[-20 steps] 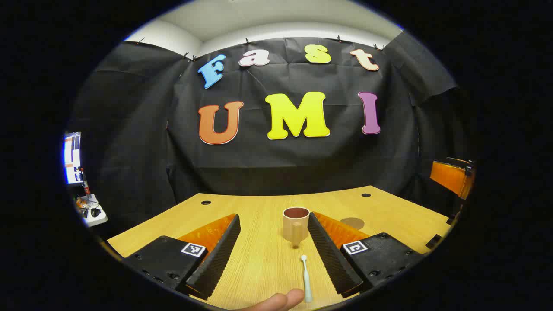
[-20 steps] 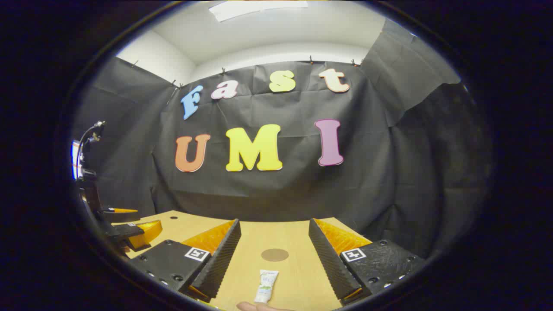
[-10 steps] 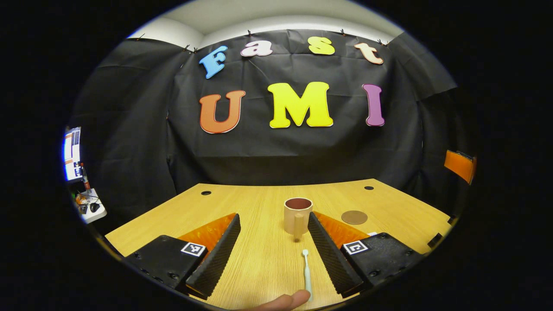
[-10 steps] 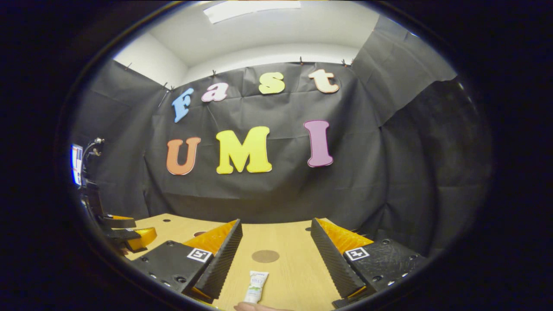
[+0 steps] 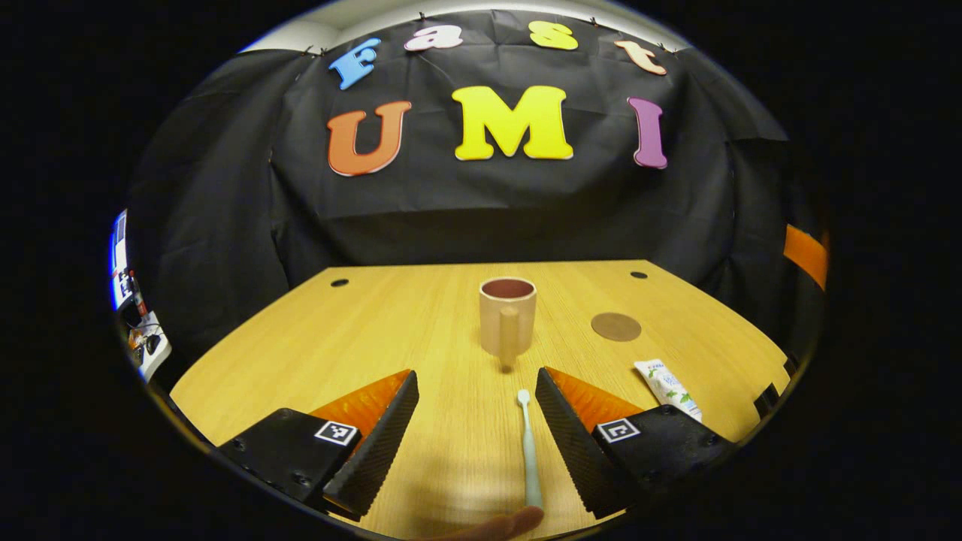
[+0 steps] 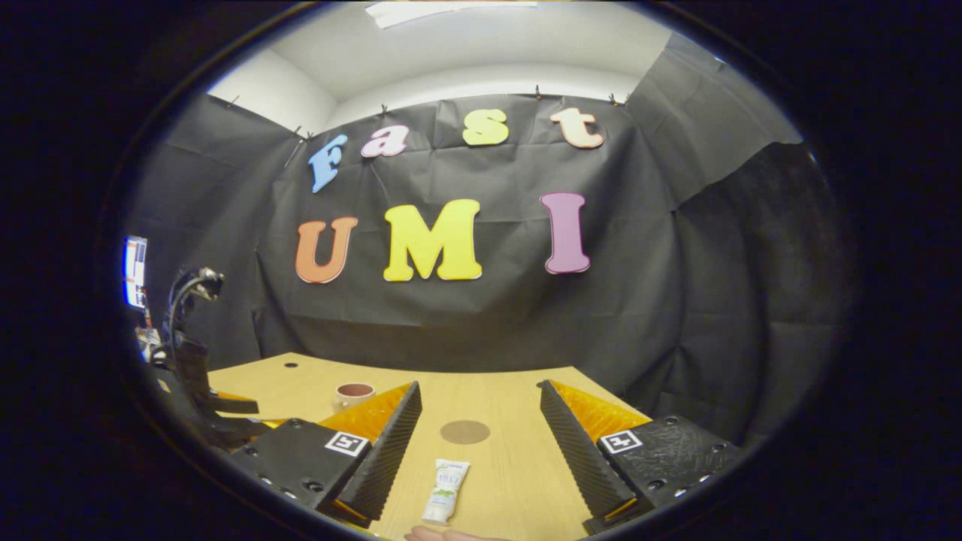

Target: Put the toothbrush and toothpaste on the desktop into the cup, then pick up the cup and place it on the coaster on the desktop.

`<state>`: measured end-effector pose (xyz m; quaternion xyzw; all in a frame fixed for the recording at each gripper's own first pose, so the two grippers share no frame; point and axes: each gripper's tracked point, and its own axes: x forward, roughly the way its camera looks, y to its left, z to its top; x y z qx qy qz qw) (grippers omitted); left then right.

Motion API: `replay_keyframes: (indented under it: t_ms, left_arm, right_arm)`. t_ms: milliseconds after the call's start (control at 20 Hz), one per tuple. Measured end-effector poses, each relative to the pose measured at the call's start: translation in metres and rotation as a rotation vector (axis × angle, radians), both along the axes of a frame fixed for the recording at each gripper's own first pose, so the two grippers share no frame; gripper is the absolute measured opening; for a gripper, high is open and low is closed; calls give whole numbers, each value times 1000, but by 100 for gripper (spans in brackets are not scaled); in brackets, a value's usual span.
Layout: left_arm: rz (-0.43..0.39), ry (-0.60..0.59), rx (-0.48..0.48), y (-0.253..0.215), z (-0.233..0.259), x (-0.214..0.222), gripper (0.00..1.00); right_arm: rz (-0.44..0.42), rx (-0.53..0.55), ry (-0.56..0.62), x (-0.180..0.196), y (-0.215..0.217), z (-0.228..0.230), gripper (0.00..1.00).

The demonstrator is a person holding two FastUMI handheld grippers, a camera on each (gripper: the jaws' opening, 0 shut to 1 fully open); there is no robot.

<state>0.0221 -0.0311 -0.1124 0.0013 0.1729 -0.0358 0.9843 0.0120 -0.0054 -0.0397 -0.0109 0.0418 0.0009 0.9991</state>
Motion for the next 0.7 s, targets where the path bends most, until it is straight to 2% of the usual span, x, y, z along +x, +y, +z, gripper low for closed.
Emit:
replay_keyframes:
  t_ms: [150, 250, 350, 500, 700]
  left_arm:
    - [-48, 124, -17, -18, -38, -4, 99]
    - [-52, 170, -16, -23, -53, -3, 100]
    - [-53, 189, 1, -24, -63, -1, 92]
    - [-63, 248, -24, -31, -79, -7, 77]
    - [-60, 231, -4, -25, -77, -4, 69]
  right_arm:
    - [7, -6, 36, 6, 2, -15, 96]
    - [12, -3, 55, 8, 3, -24, 95]
    - [10, -3, 75, 11, 3, -31, 96]
    - [9, 2, 95, 14, 3, -38, 96]
    - [8, -3, 112, 15, 3, -44, 96]
